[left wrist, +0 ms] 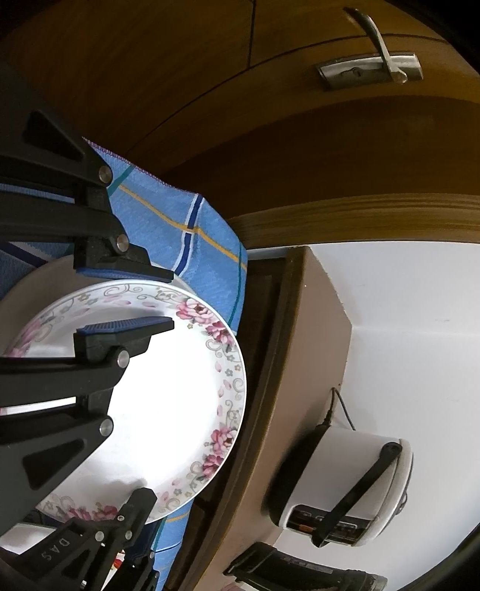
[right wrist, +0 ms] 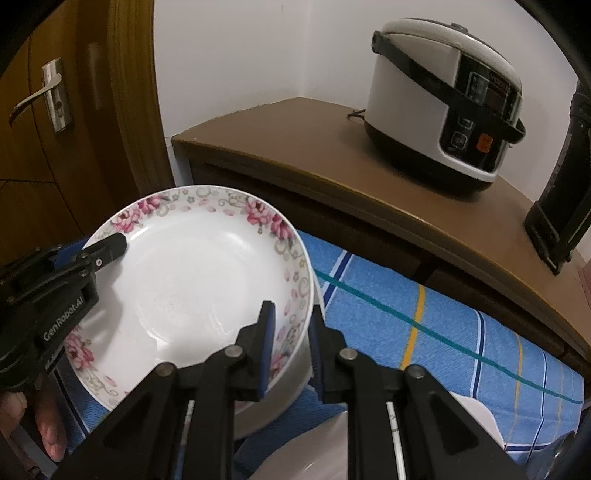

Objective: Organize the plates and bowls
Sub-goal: 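Lower the pink-floral bowl onto the grey plate with the left tool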

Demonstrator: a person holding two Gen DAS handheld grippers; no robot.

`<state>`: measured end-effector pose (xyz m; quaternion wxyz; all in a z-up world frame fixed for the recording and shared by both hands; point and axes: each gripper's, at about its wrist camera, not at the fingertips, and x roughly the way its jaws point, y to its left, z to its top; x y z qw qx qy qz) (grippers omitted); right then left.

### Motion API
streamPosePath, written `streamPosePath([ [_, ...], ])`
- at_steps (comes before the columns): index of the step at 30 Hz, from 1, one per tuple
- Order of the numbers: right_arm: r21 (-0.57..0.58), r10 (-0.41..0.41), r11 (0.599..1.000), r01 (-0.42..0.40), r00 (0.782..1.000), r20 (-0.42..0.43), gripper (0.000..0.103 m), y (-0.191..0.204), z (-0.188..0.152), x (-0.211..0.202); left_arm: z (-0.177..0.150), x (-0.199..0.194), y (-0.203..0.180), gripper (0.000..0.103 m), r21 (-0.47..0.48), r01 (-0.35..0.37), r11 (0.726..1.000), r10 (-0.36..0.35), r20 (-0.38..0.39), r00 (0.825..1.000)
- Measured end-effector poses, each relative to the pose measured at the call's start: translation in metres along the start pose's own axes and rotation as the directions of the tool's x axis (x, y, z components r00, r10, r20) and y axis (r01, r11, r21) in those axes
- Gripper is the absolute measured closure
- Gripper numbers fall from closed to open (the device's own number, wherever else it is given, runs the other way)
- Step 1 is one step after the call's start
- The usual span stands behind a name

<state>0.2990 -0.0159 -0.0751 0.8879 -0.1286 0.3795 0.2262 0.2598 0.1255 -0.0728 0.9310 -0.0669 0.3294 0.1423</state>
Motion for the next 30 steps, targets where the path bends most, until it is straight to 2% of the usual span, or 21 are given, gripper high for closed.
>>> streamPosePath([
  [16,-0.031,-0.014,0.999,0.012,0.999,-0.049,0.084,0.005,0.006,0.018,-0.004,0.014,0.000,0.083,0.001,-0.007,1.000,0.007,-0.065,0.998],
  [30,-0.053,-0.017,0.999,0.014,0.998,-0.057,0.084,0.007,0.005,0.015,-0.005,0.016,0.002,0.082,-0.008,-0.006,1.000,0.005,-0.067,0.998],
])
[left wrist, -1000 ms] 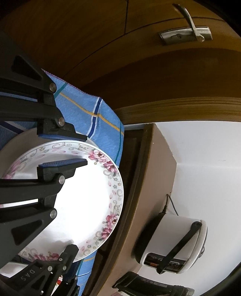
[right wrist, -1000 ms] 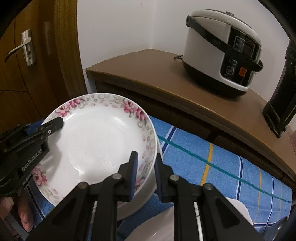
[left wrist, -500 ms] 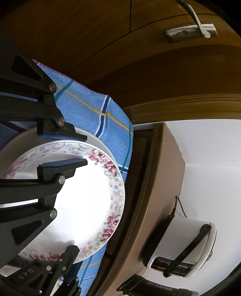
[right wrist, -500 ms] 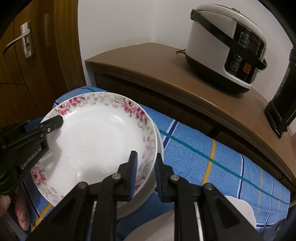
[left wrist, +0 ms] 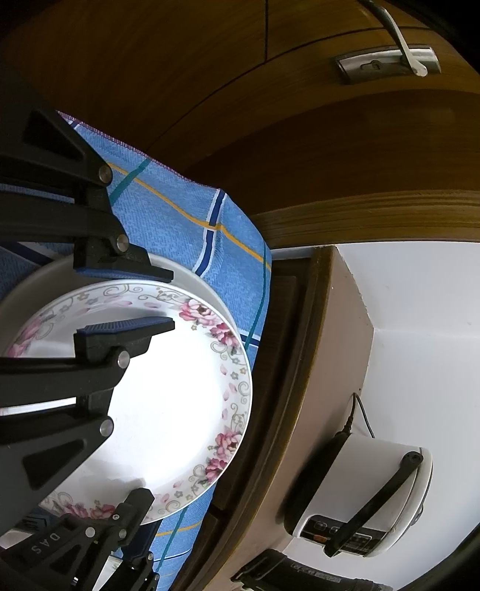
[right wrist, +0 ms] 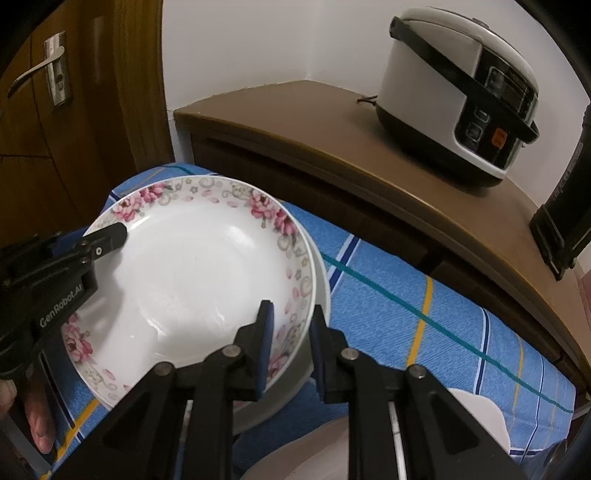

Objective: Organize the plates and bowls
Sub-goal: 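Lower the pink-floral bowl onto the grey plate with the left tool, then open the left tool and pull it away from the bowl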

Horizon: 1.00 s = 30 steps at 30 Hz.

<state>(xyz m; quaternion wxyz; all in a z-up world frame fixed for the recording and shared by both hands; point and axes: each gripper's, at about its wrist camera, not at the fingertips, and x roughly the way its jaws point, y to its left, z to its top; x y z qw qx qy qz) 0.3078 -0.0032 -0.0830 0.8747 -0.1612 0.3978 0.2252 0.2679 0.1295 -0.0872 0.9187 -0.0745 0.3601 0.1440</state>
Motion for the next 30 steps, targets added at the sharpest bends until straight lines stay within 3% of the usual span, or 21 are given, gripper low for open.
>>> streamPosePath([
  [19,-0.007,0.000,1.000,0.000,1.000,0.001,0.083,0.0007,-0.0001,0.0003,0.0005,-0.0006,0.0002,0.082,-0.005,0.001,1.000,-0.001,-0.002,1.000],
  [24,-0.014,0.010,1.000,-0.010,1.000,-0.003,0.074,0.0031,-0.0005,0.0018,-0.0006,-0.0008,-0.0045,0.076,0.014,-0.009,1.000,0.009,-0.007,1.000],
  [30,-0.008,0.017,1.000,-0.017,1.000,0.002,0.073,0.0026,-0.0010,-0.0010,-0.0012,-0.0014,-0.0043,0.075,0.000,-0.004,1.000,0.004,-0.013,1.000],
])
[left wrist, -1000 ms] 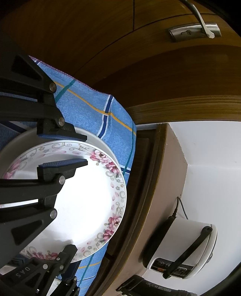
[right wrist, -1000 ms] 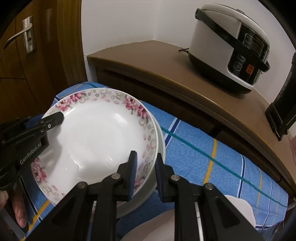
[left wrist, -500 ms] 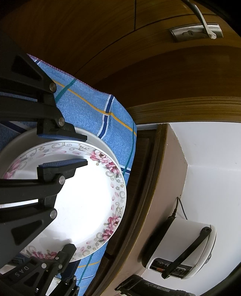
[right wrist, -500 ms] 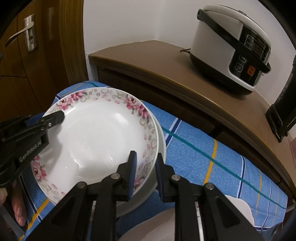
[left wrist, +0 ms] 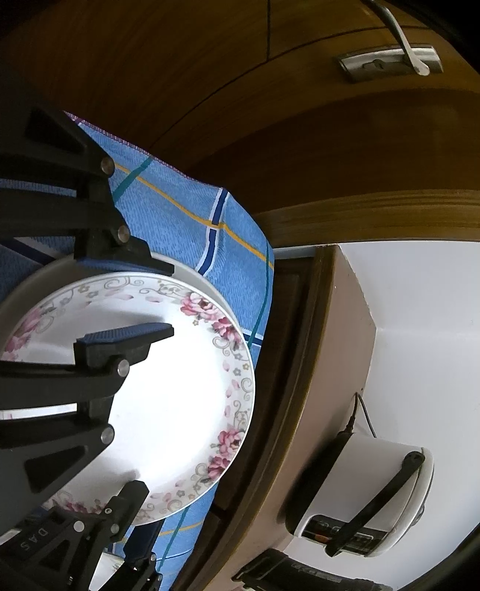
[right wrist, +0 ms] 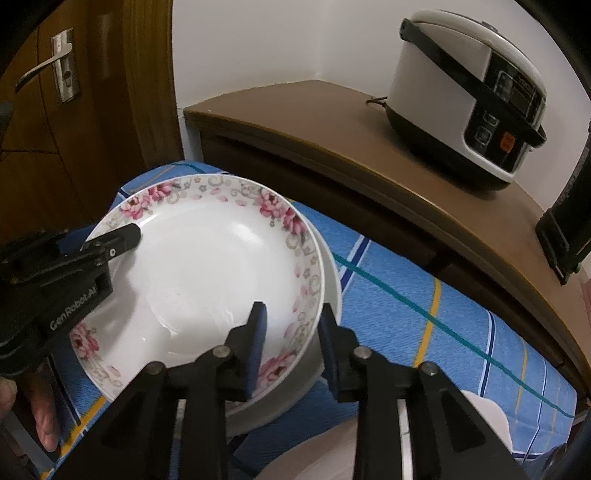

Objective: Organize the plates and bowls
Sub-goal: 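Open the left tool and pull it away from the bowl, then move the left tool to the red-rose plate rim and close on it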

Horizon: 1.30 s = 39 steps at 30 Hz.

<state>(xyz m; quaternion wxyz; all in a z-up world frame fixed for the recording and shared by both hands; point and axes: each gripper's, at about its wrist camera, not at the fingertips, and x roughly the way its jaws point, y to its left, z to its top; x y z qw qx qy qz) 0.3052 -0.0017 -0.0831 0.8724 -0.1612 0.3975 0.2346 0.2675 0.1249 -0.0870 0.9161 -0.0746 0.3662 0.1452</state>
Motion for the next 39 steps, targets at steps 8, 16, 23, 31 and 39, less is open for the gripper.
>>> streamPosePath([
  [8,0.010,0.010,1.000,-0.011,0.994,0.111,0.039,0.002,0.002,-0.039,-0.002,-0.018,0.002,0.038,-0.012,0.013,1.000,-0.013,0.069,0.998],
  [16,0.043,-0.029,0.999,0.024,0.993,0.114,0.039,-0.006,-0.018,-0.060,-0.002,-0.027,0.013,0.037,-0.078,0.044,0.996,-0.037,0.090,0.995],
  [23,0.134,-0.095,0.988,0.076,0.984,0.147,0.039,-0.028,-0.043,-0.092,-0.004,-0.033,0.017,0.037,-0.081,0.044,0.996,-0.035,0.110,0.993],
  [31,0.243,-0.172,0.960,0.139,0.978,0.120,0.039,-0.059,-0.073,-0.111,-0.012,-0.053,0.006,0.037,-0.026,0.050,0.998,-0.045,0.164,0.985],
  [39,0.283,-0.197,0.943,0.174,0.979,0.052,0.039,-0.096,-0.086,-0.124,-0.048,-0.089,-0.041,0.037,0.063,0.207,0.976,-0.211,0.074,0.975],
])
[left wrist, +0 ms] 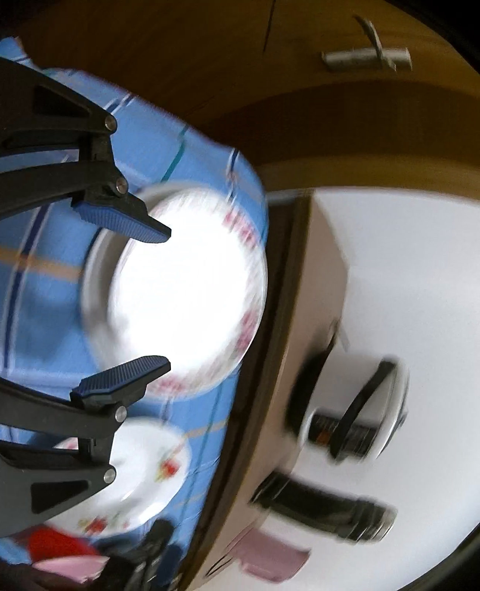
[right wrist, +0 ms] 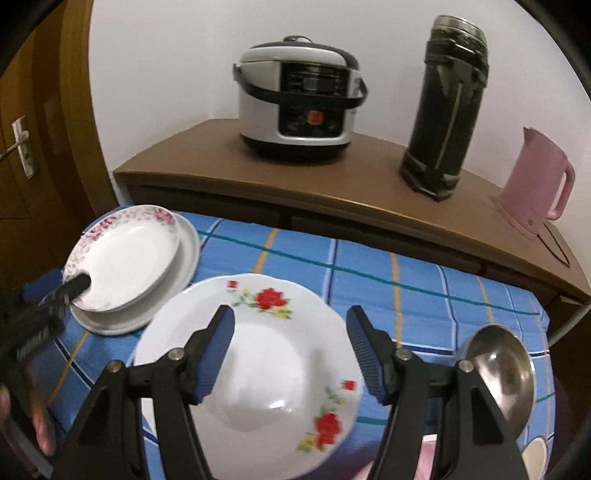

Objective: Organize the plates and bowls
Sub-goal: 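Move the left tool to the red-rose plate rim and close on it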

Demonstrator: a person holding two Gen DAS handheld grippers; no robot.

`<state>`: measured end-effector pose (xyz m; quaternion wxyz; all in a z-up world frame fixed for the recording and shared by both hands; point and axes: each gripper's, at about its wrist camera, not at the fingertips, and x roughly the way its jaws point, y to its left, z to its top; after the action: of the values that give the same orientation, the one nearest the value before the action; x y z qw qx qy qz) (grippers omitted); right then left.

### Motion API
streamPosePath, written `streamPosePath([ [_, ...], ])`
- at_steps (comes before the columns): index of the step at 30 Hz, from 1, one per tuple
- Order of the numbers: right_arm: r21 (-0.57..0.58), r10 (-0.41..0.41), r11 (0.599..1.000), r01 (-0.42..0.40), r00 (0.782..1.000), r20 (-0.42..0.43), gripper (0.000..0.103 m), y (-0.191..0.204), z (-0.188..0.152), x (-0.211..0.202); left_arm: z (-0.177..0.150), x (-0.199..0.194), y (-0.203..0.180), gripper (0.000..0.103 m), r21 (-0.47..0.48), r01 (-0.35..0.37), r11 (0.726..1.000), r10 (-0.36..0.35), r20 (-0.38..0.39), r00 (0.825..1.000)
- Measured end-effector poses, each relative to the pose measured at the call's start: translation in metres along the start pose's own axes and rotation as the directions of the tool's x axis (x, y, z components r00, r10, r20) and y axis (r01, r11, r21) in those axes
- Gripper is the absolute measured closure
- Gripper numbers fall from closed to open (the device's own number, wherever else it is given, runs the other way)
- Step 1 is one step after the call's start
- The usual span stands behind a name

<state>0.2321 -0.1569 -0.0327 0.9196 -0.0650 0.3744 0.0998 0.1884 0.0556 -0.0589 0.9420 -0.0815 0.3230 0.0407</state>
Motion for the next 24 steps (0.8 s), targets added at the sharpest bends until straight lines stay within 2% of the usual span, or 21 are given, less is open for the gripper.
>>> streamPosePath([
  [3,0.021,-0.009,1.000,0.010,0.999,-0.042,0.042,-0.015,-0.001,0.007,-0.004,-0.001,-0.021,0.037,0.024,0.056,0.998,-0.055,-0.038,0.998],
  [5,0.041,-0.007,0.999,0.010,0.997,-0.073,0.048,-0.025,-0.003,0.011,-0.007,0.000,-0.032,0.037,0.047,0.072,0.996,-0.070,-0.054,0.996],
  [13,0.069,0.003,0.998,0.009,0.984,-0.175,0.050,-0.046,-0.007,0.022,-0.020,0.017,-0.057,0.038,0.070,0.148,0.987,-0.135,-0.159,0.978],
  [16,0.042,0.008,0.999,0.001,0.975,-0.221,0.053,-0.042,-0.010,0.029,-0.024,0.020,-0.062,0.047,0.077,0.159,0.984,-0.143,-0.180,0.973],
  [17,0.031,0.009,1.000,-0.001,0.972,-0.235,0.057,-0.040,-0.011,0.032,-0.025,0.022,-0.065,0.050,0.082,0.159,0.984,-0.141,-0.188,0.972],
  [19,0.018,0.005,1.000,0.000,0.966,-0.259,0.062,-0.039,-0.014,0.037,-0.027,0.025,-0.067,0.050,0.086,0.160,0.983,-0.141,-0.200,0.970],
  [24,-0.005,0.018,1.000,-0.020,0.955,-0.297,0.065,-0.033,-0.015,0.046,-0.030,0.032,-0.069,0.058,0.082,0.189,0.979,-0.166,-0.231,0.959],
])
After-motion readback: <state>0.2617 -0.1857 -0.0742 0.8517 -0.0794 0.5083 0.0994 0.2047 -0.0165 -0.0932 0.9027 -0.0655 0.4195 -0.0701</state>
